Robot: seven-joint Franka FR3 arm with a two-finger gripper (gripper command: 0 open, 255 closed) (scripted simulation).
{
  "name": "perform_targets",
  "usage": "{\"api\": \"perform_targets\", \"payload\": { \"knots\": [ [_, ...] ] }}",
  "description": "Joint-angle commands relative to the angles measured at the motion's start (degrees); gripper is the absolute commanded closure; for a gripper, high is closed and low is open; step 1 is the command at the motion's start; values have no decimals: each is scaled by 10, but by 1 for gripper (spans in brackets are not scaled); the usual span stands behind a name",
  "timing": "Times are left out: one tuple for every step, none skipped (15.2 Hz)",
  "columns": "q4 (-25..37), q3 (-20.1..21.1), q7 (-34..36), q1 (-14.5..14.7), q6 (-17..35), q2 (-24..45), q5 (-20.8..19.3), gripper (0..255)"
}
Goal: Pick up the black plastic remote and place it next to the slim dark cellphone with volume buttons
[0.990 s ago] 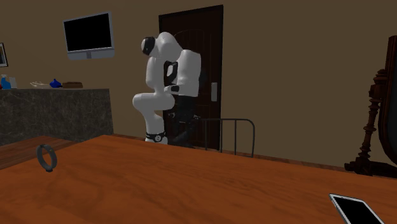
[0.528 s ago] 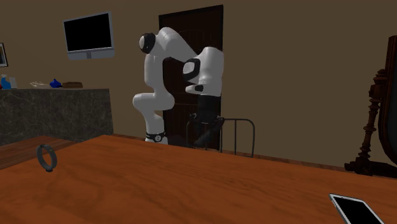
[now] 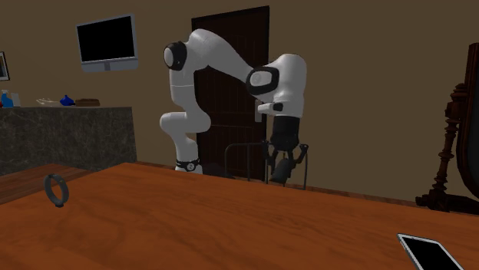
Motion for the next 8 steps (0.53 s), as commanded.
{"api": "perform_targets", "payload": {
  "knots": [
    [60, -3, 29, 30, -31, 52, -35, 255],
    [90, -7, 40, 47, -46, 76, -49, 255],
    [121, -11, 49, 65, -61, 101, -62, 255],
    [153, -16, 56, 83, -76, 125, -75, 255],
    [186, -22, 62, 102, -91, 149, -85, 255],
    [221, -27, 66, 122, -107, 173, -95, 255],
    [258, -33, 69, 142, -123, 197, -105, 255],
    [297, -39, 71, 162, -139, 222, -114, 255]
  ]
}}
